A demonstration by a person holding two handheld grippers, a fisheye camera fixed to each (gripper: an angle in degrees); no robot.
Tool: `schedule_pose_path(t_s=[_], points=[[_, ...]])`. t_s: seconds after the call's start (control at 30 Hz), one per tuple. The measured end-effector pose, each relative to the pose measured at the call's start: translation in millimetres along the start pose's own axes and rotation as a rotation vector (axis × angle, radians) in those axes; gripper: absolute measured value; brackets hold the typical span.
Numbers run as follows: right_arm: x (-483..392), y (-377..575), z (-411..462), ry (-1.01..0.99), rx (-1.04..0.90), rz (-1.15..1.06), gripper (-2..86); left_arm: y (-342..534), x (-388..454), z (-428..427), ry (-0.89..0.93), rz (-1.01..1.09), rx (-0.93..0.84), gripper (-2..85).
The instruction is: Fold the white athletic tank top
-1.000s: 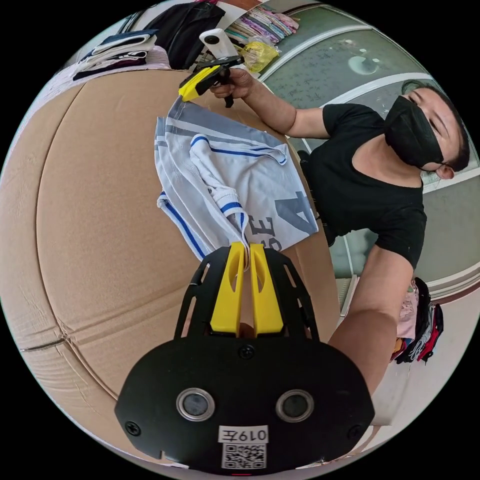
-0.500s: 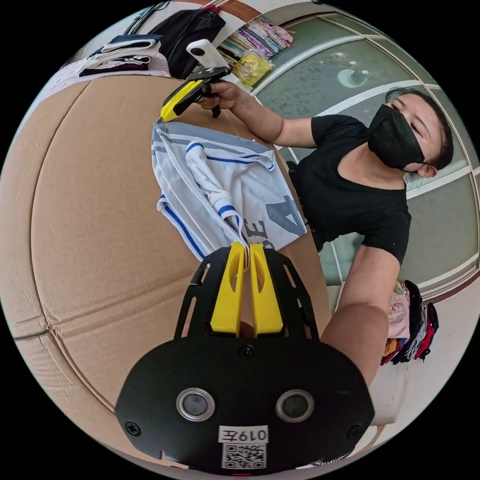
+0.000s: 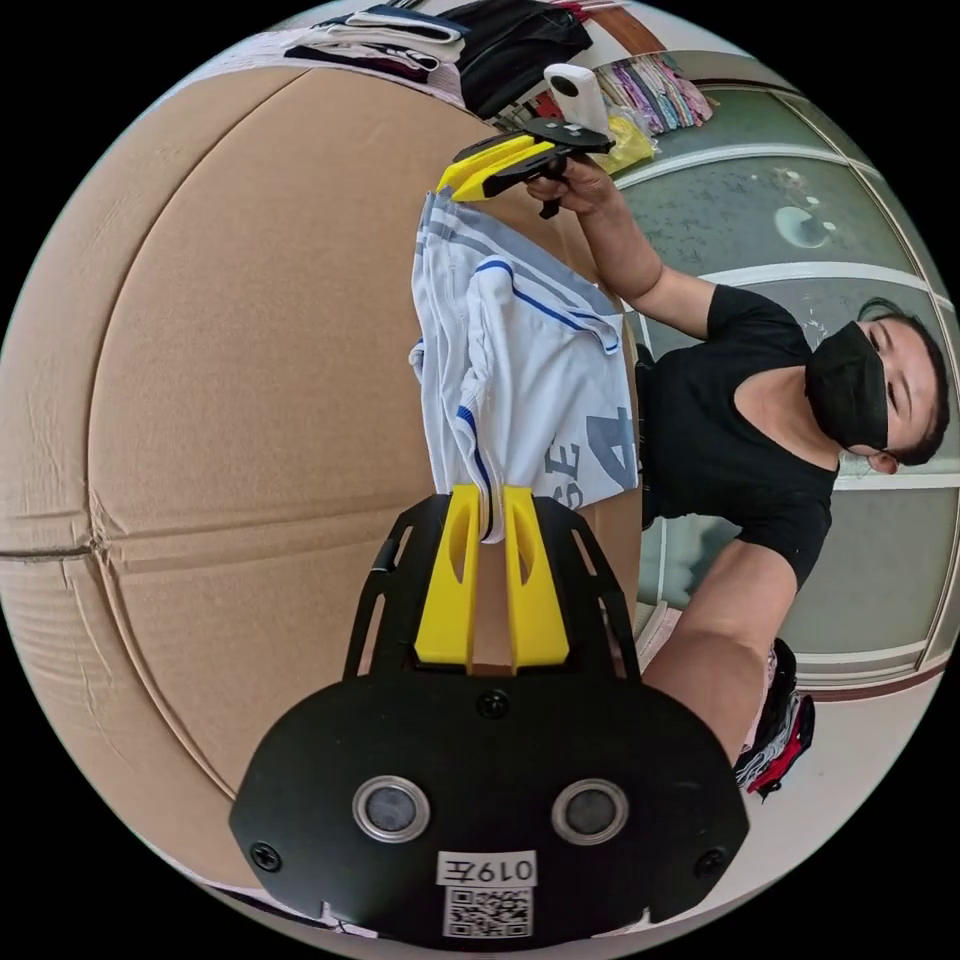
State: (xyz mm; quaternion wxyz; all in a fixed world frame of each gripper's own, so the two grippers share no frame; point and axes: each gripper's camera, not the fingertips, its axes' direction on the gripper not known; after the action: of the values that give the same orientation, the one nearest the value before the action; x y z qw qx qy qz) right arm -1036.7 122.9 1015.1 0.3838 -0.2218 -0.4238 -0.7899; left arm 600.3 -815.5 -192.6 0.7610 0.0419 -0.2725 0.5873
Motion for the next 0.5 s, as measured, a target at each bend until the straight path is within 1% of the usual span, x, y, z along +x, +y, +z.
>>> schedule_pose_path(t_s=[0.1, 0.2, 0.23, 0.27, 0.3, 0.33, 0.37, 0.43, 0.5], points=[[-5.2, -6.5, 0.1, 0.012, -0.005, 0.005, 6.2, -1.5, -6.8, 1.8, 0.017, -0.038, -0.021, 1.1], [-29.4, -8.9, -20.7, 0.095, 0.091, -0.022, 6.6, -3.6, -8.1, 5.3, 0.013, -0.049, -0.032, 1.3], [-44.6, -11.1, -27.5, 0.072, 0.132, -0.064, 6.6, -3.6, -7.2, 7.3, 0.011, -0.045, -0.036, 1.5], [-59.2, -17.2, -26.2, -0.004, 0.128, -0.117, 6.9, -2.6, -6.3, 8.7, 0.011, -0.038, -0.036, 1.6], [-65.3, -21.6, -22.2, -0.05, 0.109, -0.139, 7.1, -1.7, -6.4, 8.8, 0.01, -0.038, -0.033, 1.7], [-75.7, -31.8, -9.3, -0.121, 0.048, -0.168, 7.4, 0.4, -7.3, 8.5, 0.017, -0.041, -0.022, 1.8], [-84.3, -40.2, 3.4, -0.139, 0.001, -0.185, 7.4, 2.7, -7.7, 8.3, 0.027, -0.038, -0.011, 1.9], [-92.1, -49.1, 18.0, -0.118, -0.031, -0.186, 6.9, 5.9, -7.5, 8.3, 0.023, -0.041, -0.005, 2.1], [-94.4, -57.2, 31.0, -0.139, -0.08, -0.18, 7.1, 9.0, -6.6, 8.8, 0.026, -0.041, -0.001, 2.1]])
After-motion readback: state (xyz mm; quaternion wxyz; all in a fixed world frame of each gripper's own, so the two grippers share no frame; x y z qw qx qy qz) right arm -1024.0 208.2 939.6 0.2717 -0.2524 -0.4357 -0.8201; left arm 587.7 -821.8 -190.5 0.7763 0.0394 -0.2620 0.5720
